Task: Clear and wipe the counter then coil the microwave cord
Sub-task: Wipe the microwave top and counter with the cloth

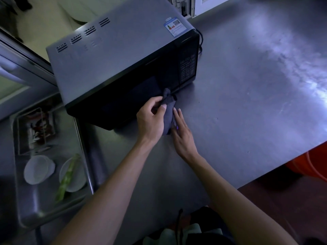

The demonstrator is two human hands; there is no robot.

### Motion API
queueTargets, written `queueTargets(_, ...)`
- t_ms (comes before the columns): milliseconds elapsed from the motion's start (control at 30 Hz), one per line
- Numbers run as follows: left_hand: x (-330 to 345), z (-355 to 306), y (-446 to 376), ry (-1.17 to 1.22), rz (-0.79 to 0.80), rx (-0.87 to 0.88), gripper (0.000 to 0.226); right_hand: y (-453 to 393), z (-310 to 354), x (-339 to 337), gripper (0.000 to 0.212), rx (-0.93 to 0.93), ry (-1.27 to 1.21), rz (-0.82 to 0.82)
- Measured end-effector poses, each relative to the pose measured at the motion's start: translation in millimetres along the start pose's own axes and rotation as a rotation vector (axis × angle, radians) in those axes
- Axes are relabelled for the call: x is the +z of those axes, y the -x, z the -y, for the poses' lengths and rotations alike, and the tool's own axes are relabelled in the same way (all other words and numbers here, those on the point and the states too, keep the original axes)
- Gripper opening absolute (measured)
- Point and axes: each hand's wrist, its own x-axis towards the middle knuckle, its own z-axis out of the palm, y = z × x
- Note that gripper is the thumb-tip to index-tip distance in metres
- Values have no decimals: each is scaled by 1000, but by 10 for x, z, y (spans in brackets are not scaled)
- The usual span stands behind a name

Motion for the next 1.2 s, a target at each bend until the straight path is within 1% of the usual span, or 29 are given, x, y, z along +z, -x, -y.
queueTargets(67, -6, -31, -9, 91, -12, -16, 22, -3, 29, -50, 52, -22, -23, -57)
queueTargets(133, -48, 29, -8, 195, -41, -61, 21, -23, 32, -67, 51, -56, 21, -109)
queueTargets(233, -123, 319, 65, 310, -89, -233, 19, -60, -62, -8, 50, -86, 227, -111)
queueTargets(300, -165, 603, 152, 334, -118, -415, 17, -58, -215, 87, 50, -75, 451, -6)
queueTargets(400, -266, 1072, 292, 326, -237, -693, 17, 8, -475, 253, 49, -76, 755, 220)
queueTargets(433, -307, 1209, 332, 327, -273, -746, 18, 29, -539, 293, 48, -107, 812, 261)
queueTargets(500, -389, 1410, 399, 345, -303, -786, 16, 52, -593, 343, 48, -155, 871, 278)
queueTargets(600, -478, 1561, 458, 394, -306, -766, 18, 69, -566, 403, 44, -166, 888, 209)
queueTargets(633, -499, 1589, 474, 380, -307, -739, 20, 68, -541, 425, 42, -160, 899, 185)
queueTargets(667, -518, 1597, 497, 307, -301, -691, 23, 64, -509, 447, 41, -147, 914, 174)
queueTargets(700, -533, 1601, 520, 175, -288, -611, 26, 43, -474, 464, 40, -135, 931, 172)
queueTargets(733, -543, 1593, 559, 13, -269, -493, 28, 12, -444, 478, 41, -133, 945, 174)
queueTargets(800, -524, 1580, 648, -266, -211, -171, 31, -55, -422, 488, 44, -171, 957, 183)
queueTargets(833, -487, 1588, 678, -355, -150, -25, 34, -100, -431, 481, 47, -201, 954, 200)
queueTargets(867, -447, 1614, 694, -429, -61, 69, 37, -145, -451, 472, 52, -219, 951, 233)
queueTargets(900, -414, 1646, 698, -498, 45, 102, 41, -181, -479, 461, 57, -226, 955, 276)
queueTargets(967, -374, 1708, 698, -627, 238, 38, 50, -211, -550, 455, 61, -227, 998, 338)
queueTargets(1000, -367, 1746, 698, -688, 295, 14, 53, -210, -584, 464, 60, -227, 1025, 348)
queueTargets(1067, -379, 1819, 700, -766, 340, 24, 57, -208, -619, 515, 60, -222, 1059, 350)
queueTargets(1200, -502, 1957, 667, -840, 351, 13, 63, -263, -595, 747, 62, -235, 1090, 382)
